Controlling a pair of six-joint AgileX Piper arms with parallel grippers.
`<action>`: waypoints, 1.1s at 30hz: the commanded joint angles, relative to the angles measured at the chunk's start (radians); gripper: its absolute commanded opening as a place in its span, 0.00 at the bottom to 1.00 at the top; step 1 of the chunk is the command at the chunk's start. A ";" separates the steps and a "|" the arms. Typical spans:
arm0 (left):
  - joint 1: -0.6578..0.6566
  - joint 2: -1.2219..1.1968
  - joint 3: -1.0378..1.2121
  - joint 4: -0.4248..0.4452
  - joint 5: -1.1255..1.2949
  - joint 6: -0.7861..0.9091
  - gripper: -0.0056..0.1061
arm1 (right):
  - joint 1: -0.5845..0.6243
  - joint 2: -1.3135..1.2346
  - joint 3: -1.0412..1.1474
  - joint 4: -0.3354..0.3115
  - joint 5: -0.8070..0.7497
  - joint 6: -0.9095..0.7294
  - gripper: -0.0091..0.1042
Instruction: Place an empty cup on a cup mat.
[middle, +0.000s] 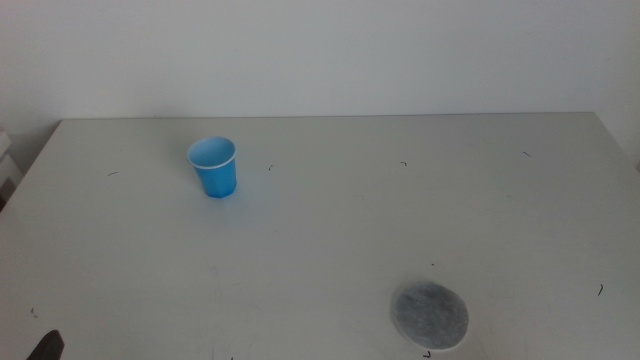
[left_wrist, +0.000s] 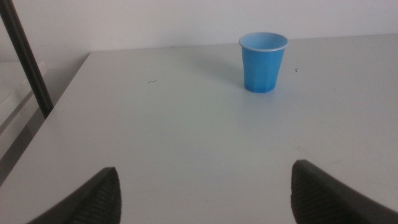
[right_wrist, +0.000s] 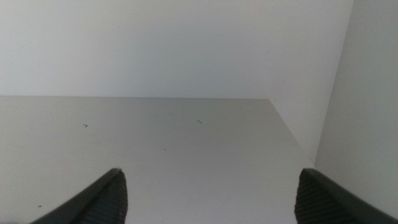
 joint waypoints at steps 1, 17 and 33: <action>-0.004 0.030 -0.040 -0.005 -0.073 -0.041 0.99 | 0.002 -0.019 -0.012 -0.009 -0.077 -0.008 0.91; -0.005 0.805 -0.801 -0.017 0.189 -0.063 0.99 | 0.002 -0.019 -0.012 -0.009 -0.077 -0.008 0.91; -0.005 1.408 -1.605 -0.021 0.624 0.004 0.99 | 0.002 -0.019 -0.012 -0.009 -0.077 -0.008 0.91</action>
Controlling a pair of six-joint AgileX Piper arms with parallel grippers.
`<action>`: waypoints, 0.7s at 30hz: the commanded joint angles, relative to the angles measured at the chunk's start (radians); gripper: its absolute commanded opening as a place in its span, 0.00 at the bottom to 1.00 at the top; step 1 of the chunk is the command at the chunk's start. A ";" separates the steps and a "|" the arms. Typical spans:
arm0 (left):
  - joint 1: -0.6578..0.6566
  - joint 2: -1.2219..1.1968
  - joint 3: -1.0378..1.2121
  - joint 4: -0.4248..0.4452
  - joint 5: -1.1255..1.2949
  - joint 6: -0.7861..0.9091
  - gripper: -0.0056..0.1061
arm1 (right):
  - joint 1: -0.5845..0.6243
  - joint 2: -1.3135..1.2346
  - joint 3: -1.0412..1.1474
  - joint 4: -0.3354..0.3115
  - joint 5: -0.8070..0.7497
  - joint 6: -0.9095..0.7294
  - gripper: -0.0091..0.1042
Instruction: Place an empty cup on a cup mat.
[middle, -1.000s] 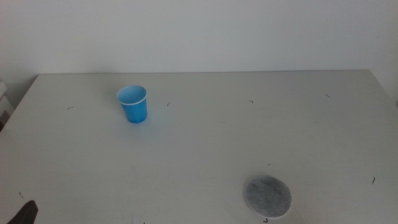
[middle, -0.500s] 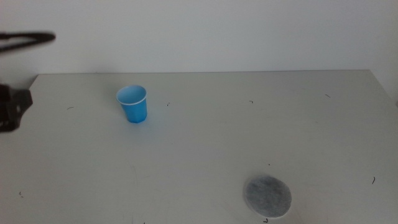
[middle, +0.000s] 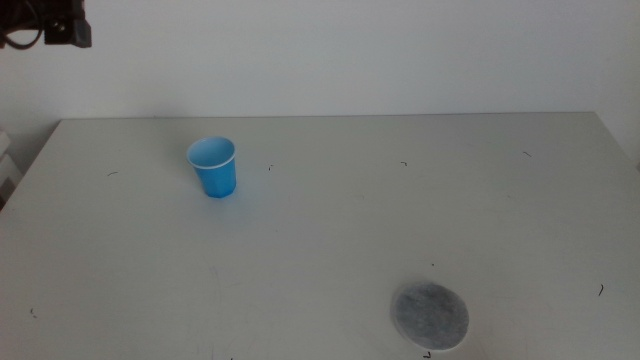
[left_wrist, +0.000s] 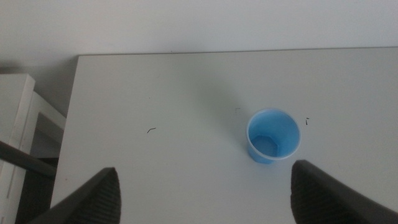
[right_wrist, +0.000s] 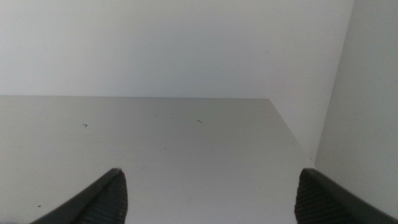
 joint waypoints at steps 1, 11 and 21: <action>-0.005 0.033 -0.106 -0.010 -0.015 0.014 0.99 | 0.002 -0.019 -0.012 -0.009 -0.077 -0.008 0.91; -0.005 0.221 -0.207 -0.098 0.024 0.116 0.99 | 0.002 -0.019 -0.012 -0.009 -0.077 -0.008 0.91; -0.005 0.367 -0.207 -0.201 -0.081 0.092 0.99 | 0.002 -0.019 -0.012 -0.009 -0.077 -0.008 0.91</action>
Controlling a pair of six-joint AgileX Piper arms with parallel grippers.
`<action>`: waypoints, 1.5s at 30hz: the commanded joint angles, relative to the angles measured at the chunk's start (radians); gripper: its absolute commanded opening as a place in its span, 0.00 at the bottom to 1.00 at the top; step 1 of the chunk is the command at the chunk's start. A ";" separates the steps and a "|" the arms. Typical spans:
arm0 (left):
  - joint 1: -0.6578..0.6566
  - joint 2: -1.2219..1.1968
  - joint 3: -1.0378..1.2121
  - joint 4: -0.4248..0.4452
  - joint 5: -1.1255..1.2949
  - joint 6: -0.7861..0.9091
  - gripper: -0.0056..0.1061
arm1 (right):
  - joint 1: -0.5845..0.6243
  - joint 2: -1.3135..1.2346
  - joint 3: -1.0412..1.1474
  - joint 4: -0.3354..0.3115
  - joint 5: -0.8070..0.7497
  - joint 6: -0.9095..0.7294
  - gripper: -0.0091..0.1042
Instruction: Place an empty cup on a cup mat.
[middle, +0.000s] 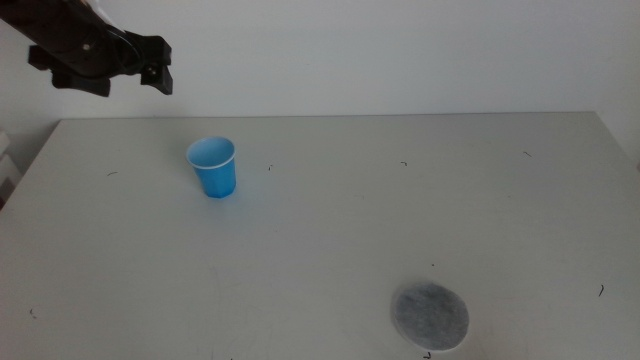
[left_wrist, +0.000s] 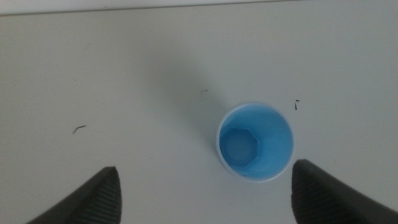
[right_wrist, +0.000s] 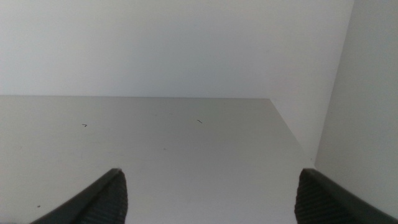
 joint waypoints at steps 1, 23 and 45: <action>-0.005 -0.005 -0.036 -0.065 -0.068 -0.010 0.99 | 0.002 -0.019 -0.012 -0.009 -0.077 -0.008 0.91; -0.005 0.317 -0.036 -0.195 -0.245 0.052 0.82 | 0.002 -0.019 -0.012 -0.009 -0.077 -0.008 0.91; -0.061 0.127 0.025 -0.223 -0.149 0.029 0.05 | 0.002 -0.019 -0.012 -0.009 -0.077 -0.008 0.91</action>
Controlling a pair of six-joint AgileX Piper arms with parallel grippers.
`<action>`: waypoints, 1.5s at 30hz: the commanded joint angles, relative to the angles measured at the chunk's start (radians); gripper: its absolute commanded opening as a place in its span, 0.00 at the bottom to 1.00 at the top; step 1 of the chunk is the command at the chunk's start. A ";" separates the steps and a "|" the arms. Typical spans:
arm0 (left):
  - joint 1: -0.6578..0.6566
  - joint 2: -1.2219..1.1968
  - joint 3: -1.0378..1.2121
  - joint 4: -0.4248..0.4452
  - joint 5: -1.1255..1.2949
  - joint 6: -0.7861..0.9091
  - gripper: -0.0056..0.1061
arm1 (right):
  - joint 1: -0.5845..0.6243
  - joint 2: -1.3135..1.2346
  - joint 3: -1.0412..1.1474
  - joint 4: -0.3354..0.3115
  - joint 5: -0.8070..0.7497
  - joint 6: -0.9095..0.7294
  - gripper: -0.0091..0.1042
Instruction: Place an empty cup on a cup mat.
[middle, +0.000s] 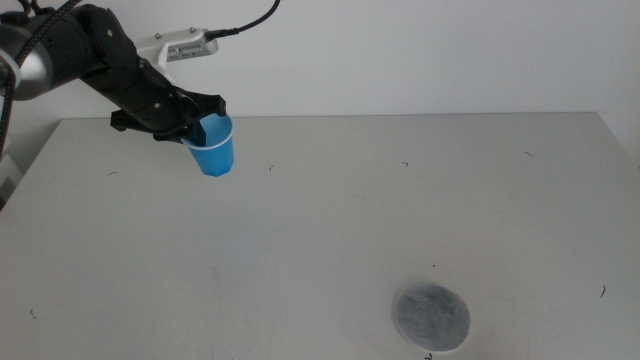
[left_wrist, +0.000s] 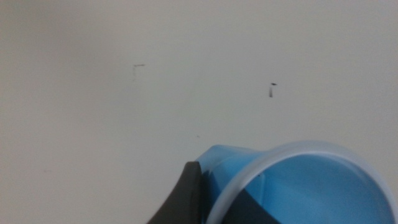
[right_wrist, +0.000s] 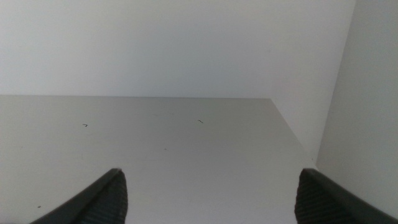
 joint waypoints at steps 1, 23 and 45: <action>-0.041 -0.122 0.014 -0.014 -0.020 -0.043 0.05 | 0.002 -0.019 -0.012 -0.009 -0.077 -0.008 0.91; -0.618 -0.133 0.102 0.012 -0.114 -0.139 0.05 | 0.002 -0.019 -0.012 -0.009 -0.077 -0.008 0.91; -0.755 0.004 0.101 0.032 -0.158 -0.137 0.09 | 0.002 -0.019 -0.012 -0.009 -0.077 -0.008 0.91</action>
